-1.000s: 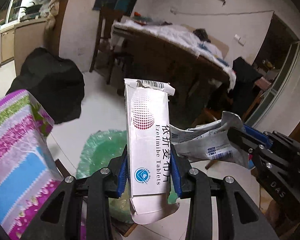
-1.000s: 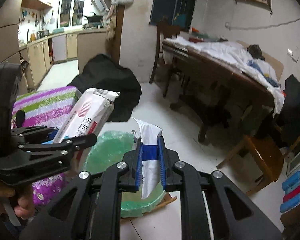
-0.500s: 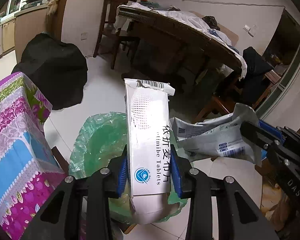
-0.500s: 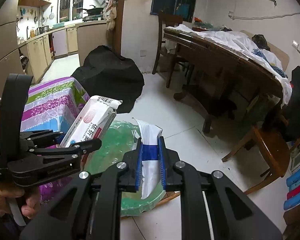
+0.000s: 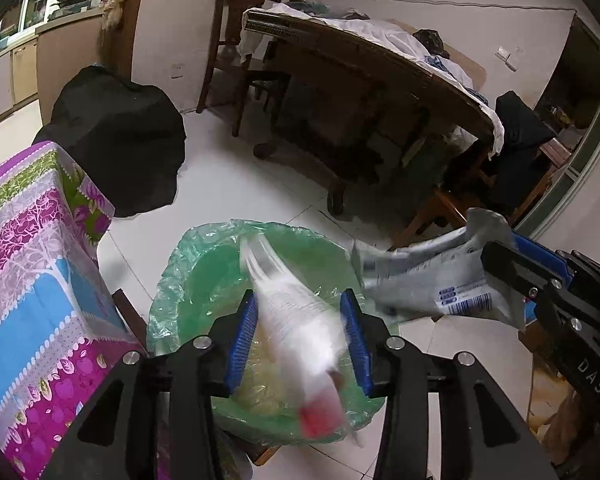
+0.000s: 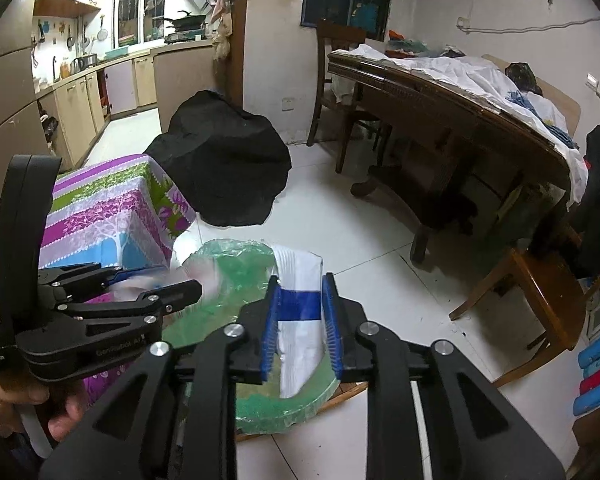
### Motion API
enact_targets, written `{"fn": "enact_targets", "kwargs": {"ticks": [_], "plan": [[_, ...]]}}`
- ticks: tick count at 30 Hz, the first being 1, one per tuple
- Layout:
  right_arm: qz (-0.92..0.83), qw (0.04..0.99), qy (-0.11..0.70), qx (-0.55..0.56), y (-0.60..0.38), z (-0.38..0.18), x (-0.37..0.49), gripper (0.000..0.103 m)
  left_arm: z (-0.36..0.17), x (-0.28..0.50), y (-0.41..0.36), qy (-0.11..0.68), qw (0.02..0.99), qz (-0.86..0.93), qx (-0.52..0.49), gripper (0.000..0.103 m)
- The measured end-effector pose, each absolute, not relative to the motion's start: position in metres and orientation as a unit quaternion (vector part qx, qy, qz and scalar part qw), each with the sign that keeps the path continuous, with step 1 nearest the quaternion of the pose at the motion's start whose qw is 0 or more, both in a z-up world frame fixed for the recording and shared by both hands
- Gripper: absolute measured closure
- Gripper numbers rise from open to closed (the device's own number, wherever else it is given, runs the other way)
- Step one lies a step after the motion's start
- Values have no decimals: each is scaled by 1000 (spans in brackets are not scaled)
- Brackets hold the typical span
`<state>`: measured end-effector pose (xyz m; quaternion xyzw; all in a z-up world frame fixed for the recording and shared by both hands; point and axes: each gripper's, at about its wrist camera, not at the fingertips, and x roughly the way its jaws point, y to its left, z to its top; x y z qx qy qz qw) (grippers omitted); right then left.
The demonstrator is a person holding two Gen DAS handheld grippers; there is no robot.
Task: Collect trash
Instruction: 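Open both tools over the green bin to drop the items, then grasp the grain bag with the left tool while the right tool grasps the orange-white packet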
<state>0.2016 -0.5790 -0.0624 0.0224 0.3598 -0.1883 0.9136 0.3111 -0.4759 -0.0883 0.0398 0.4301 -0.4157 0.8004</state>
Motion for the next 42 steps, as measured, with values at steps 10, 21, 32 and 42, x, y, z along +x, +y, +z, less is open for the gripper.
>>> {"fn": "enact_targets", "kwargs": {"ticks": [10, 21, 32, 42], "plan": [[-188, 916, 353, 33, -579, -64, 197, 65, -93, 313, -470, 432, 804, -406, 43, 54], [-188, 919, 344, 35, -567, -65, 189, 47, -84, 306, -460, 422, 812, -399, 49, 49], [-168, 940, 293, 38, -530, -56, 164, 29, -62, 281, -409, 389, 830, -397, 59, 48], [-42, 975, 216, 36, -442, -49, 149, 16, -59, 279, -251, 367, 870, -327, 47, 44]]}}
